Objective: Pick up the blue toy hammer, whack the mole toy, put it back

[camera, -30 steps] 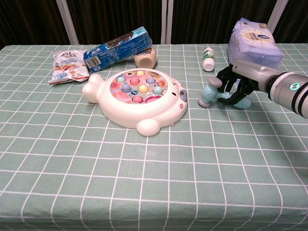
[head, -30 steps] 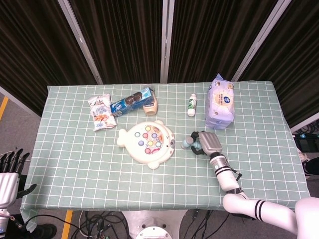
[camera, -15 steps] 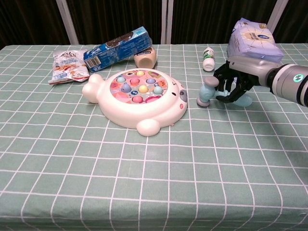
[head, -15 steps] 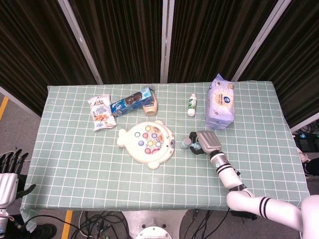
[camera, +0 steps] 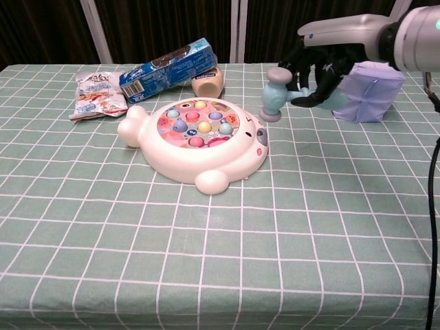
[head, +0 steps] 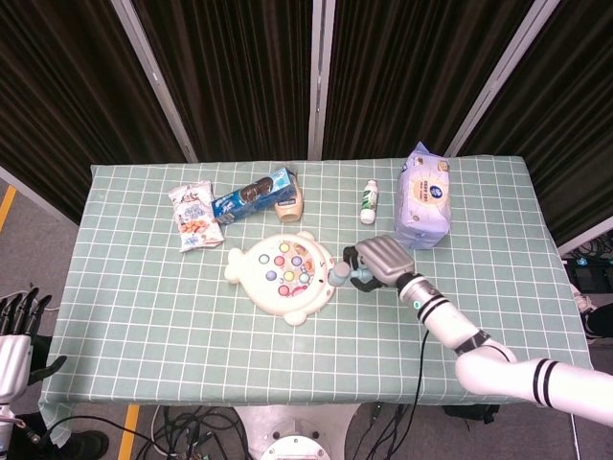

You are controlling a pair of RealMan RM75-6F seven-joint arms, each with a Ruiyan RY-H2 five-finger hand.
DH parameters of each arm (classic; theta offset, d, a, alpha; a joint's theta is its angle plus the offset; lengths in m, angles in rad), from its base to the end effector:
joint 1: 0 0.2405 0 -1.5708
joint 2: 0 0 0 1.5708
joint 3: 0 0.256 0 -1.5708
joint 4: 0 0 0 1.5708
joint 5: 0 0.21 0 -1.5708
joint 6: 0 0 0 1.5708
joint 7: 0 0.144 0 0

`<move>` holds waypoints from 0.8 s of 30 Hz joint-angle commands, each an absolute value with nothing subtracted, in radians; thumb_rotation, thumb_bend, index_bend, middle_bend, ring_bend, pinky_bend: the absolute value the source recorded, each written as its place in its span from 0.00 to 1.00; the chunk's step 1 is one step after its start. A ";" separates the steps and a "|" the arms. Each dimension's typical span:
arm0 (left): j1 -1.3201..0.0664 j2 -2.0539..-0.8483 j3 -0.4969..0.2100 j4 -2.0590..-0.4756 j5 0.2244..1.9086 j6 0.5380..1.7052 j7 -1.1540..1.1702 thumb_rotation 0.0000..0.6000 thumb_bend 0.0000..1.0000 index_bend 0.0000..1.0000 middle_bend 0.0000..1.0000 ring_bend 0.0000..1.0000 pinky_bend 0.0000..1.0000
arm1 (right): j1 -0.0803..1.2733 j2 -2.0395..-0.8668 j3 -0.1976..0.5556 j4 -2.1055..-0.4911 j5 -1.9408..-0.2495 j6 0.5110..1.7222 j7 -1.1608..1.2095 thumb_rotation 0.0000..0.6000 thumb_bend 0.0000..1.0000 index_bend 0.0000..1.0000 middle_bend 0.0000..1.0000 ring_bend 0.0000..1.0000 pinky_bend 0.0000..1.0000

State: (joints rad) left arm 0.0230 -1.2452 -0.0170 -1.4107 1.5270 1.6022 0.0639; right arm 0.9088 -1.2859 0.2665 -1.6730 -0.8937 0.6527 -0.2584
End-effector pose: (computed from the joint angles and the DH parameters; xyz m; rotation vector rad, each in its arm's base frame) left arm -0.3465 0.1393 0.1460 -1.3429 -0.7896 -0.7817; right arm -0.0952 -0.3698 0.0318 2.0197 -1.1485 0.8900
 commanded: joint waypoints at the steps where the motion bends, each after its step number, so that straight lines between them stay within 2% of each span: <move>1: 0.025 -1.244 -0.017 -1.413 1.526 1.602 0.065 1.00 0.06 0.10 0.04 0.00 0.00 | 0.981 -1.349 0.269 -1.628 -0.819 0.646 -0.295 1.00 0.64 0.60 0.52 0.44 0.60; 11: 0.028 -1.248 -0.017 -1.405 1.516 1.594 0.056 1.00 0.06 0.10 0.04 0.00 0.00 | 1.121 -1.469 0.213 -1.528 -0.644 0.685 -0.406 1.00 0.65 0.60 0.52 0.44 0.61; 16: 0.029 -1.252 -0.016 -1.398 1.516 1.593 0.048 1.00 0.06 0.10 0.04 0.00 0.00 | 1.155 -1.482 0.189 -1.530 -0.583 0.714 -0.444 1.00 0.65 0.60 0.52 0.44 0.61; 24: 0.030 -1.254 -0.017 -1.390 1.521 1.598 0.042 1.00 0.06 0.10 0.04 0.00 0.00 | 1.157 -1.452 0.217 -1.579 -0.598 0.762 -0.415 1.00 0.64 0.60 0.52 0.44 0.61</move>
State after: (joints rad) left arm 0.0300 -1.2542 -0.0169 -1.3899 1.5207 1.5983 0.0424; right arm 1.1538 -1.4514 0.2167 -1.5793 -0.6003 0.7624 -0.4140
